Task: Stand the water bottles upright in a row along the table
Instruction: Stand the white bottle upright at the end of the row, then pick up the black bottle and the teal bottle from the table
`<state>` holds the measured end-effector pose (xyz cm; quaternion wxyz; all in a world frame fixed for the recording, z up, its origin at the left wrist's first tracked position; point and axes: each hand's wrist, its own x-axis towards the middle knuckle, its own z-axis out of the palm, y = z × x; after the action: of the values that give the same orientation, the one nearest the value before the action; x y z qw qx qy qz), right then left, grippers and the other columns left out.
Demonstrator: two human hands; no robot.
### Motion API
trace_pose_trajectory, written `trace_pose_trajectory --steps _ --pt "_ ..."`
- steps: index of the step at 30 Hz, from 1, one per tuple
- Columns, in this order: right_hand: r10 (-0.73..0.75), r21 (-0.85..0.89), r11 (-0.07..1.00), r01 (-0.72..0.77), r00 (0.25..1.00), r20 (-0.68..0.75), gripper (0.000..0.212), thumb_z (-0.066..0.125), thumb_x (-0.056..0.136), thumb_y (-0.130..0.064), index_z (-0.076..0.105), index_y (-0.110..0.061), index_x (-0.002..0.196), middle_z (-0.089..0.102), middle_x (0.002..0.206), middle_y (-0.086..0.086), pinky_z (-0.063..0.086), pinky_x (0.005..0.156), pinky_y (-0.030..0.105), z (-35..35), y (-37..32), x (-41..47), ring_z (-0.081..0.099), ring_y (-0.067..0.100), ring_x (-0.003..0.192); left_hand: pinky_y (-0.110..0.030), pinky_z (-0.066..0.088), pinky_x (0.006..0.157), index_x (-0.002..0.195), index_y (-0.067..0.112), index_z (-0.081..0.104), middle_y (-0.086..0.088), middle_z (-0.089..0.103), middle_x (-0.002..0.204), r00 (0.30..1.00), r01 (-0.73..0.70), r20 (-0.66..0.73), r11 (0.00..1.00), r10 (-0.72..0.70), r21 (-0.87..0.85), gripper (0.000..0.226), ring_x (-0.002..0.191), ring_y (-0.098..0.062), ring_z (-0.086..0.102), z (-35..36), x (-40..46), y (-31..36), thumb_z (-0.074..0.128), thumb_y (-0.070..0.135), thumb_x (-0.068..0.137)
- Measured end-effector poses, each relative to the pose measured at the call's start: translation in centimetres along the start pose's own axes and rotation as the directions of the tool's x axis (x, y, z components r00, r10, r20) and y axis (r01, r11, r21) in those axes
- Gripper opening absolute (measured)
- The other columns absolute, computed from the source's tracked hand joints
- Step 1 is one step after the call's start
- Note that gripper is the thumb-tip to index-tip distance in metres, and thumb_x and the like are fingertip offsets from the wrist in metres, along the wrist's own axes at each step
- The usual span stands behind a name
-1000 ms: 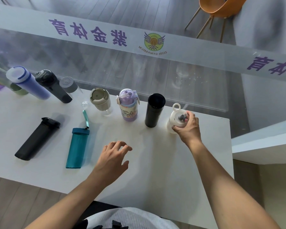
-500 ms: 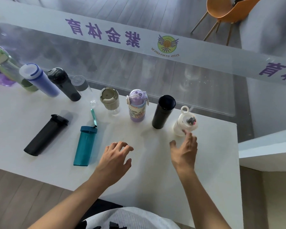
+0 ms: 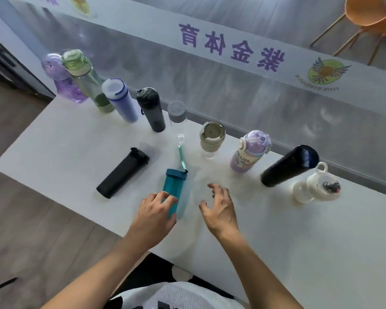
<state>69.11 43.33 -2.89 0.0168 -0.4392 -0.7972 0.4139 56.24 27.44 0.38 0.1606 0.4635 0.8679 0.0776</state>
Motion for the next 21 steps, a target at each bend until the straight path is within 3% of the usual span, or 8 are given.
trace_pose_trajectory --steps 7,17,21 --pt "0.068 -0.077 0.995 -0.065 0.997 0.041 0.057 0.061 0.091 -0.045 0.035 -0.035 0.140 0.046 0.138 0.002 0.044 0.109 0.041 4.9 -6.2 4.2 0.050 0.024 0.127 -0.042 0.041 0.097 0.131 0.026 0.054 0.000 0.057 0.127 0.998 0.042 0.041 0.998 -0.043 0.038 0.041 0.116 -0.028 0.050 -2.3 3.6 -9.1 0.057 0.036 0.091" --pt "0.288 -0.341 0.904 -0.256 0.957 0.044 0.070 0.057 0.088 -0.062 0.032 -0.025 0.142 0.048 0.128 0.010 0.050 0.097 0.044 8.5 -10.1 8.2 0.054 0.032 0.116 -0.049 0.037 0.099 0.147 0.030 0.028 -0.010 0.033 0.146 0.988 0.100 0.104 0.990 -0.110 0.099 0.071 0.123 -0.037 0.040 -3.9 13.2 -15.0 0.062 0.037 0.085" --pt "0.396 -0.224 0.901 -0.370 0.915 0.079 0.067 0.059 0.088 -0.058 0.034 -0.024 0.141 0.050 0.123 0.009 0.054 0.090 0.044 9.6 -9.9 8.3 0.060 0.033 0.109 -0.050 0.038 0.096 0.147 0.031 0.023 -0.012 0.031 0.145 0.965 0.163 0.196 0.983 -0.176 0.082 0.077 0.122 -0.039 0.039 -3.2 15.2 -15.8 0.065 0.040 0.083"
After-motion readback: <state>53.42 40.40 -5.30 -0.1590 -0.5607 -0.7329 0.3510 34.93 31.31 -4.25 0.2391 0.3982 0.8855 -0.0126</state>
